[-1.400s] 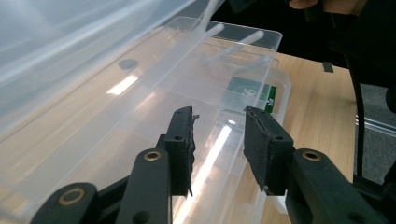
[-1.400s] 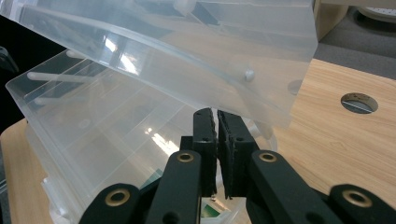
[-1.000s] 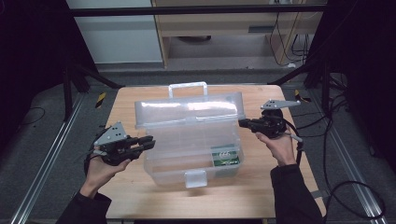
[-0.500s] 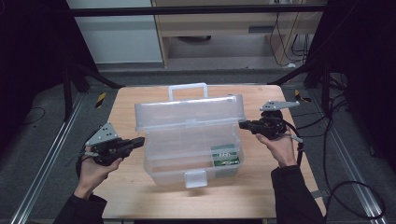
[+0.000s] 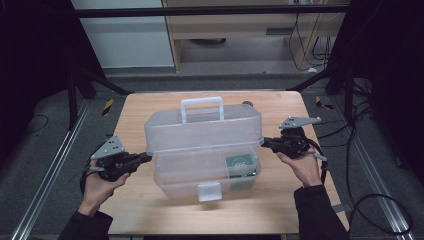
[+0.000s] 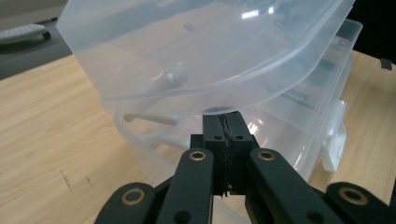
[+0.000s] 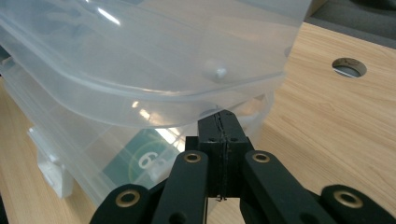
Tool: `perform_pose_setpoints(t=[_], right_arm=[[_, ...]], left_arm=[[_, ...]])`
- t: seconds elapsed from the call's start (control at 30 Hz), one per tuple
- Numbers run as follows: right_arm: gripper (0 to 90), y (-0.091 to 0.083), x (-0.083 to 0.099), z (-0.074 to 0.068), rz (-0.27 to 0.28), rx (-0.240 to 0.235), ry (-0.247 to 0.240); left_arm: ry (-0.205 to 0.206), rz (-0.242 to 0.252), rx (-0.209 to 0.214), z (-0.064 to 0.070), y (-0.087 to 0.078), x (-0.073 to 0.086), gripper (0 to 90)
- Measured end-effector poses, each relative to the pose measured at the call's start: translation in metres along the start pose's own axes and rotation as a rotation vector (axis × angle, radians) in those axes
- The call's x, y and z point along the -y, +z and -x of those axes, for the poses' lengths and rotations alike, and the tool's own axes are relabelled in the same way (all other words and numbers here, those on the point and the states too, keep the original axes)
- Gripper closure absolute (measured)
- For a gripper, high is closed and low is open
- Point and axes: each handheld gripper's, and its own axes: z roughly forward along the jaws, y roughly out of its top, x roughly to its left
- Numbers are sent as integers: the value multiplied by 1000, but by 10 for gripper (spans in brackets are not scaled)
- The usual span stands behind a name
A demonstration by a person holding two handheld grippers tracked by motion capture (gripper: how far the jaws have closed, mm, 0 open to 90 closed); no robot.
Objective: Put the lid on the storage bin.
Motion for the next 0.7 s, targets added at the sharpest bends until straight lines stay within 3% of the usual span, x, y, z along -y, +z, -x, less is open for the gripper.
perform_pose_setpoints(t=[0.23, 0.37, 0.53, 0.7], right_arm=[[898, -3, 14, -1, -11, 13, -10], [898, -4, 20, -1, 5, 7, -1], [887, -5, 31, 3, -4, 42, 16], [820, -5, 50, 12, -1, 130, 42]], left_arm=[[-5, -31, -3, 2, 0, 13, 892], [11, -109, -48, -1, 4, 20, 879], [-36, -119, -95, -14, 5, 29, 868], [-97, -109, -170, -24, 11, 37, 817]])
